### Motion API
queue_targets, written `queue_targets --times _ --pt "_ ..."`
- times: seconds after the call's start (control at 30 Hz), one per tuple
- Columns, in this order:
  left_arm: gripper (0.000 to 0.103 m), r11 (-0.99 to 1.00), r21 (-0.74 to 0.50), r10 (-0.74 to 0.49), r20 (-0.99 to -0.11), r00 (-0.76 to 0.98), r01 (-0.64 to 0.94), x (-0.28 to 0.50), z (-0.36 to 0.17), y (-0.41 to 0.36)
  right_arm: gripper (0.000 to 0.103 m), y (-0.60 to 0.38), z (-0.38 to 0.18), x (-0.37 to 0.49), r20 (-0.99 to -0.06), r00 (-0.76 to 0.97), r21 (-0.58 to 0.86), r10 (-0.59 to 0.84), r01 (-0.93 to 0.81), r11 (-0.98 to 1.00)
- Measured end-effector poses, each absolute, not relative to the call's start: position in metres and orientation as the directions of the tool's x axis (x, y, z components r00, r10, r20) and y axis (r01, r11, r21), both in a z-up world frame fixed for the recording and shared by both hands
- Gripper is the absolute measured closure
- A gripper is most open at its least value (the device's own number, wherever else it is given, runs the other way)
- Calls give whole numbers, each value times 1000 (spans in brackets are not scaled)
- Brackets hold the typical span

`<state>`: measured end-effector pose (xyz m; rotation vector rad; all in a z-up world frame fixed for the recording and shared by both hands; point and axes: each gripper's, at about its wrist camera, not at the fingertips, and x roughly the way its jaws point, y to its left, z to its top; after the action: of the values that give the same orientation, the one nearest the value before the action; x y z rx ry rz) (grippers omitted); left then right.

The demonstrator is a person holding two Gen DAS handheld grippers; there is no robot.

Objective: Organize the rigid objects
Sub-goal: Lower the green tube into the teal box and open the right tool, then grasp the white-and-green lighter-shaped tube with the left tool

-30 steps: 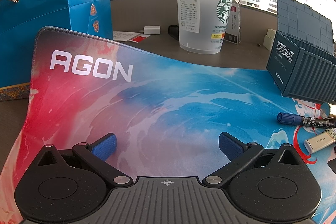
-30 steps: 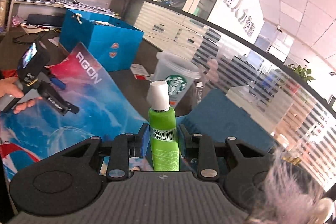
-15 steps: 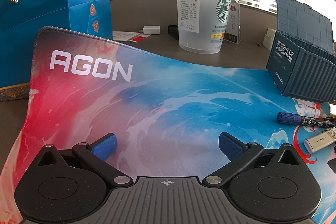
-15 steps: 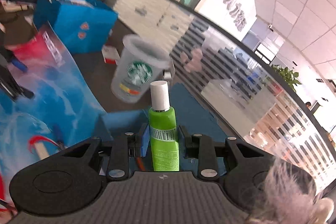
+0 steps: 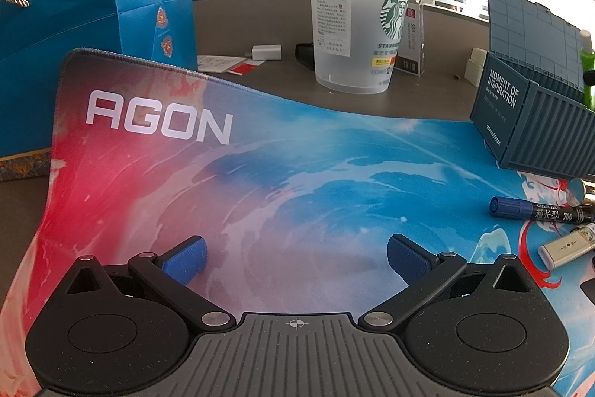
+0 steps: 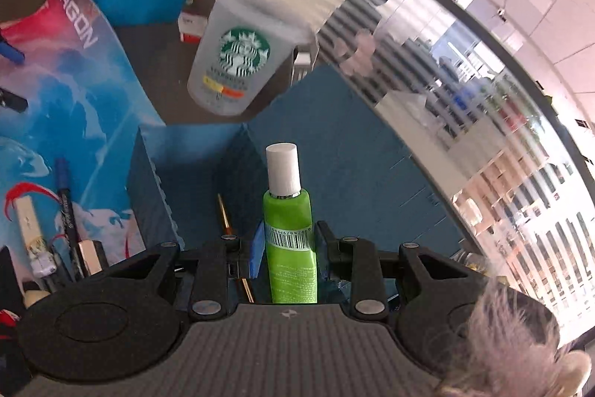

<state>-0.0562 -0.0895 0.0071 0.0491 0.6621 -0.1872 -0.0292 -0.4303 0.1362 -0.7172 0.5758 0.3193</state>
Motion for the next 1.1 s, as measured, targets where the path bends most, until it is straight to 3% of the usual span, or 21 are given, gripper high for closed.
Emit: queue_targets --times 0.7,0.93,1.1 --pt "0 982 -11 -157 -617 771 191 -58 7 -92 76 -408 106 14 -673 731 -477 113 -546 689" --pt "0 982 -10 -156 -618 771 191 -57 7 -92 65 -403 110 9 -631 762 -467 147 -524 712" --pt "0 973 -15 -194 -600 776 232 -61 10 -94 63 -407 136 -21 -515 822 -387 244 -477 789"
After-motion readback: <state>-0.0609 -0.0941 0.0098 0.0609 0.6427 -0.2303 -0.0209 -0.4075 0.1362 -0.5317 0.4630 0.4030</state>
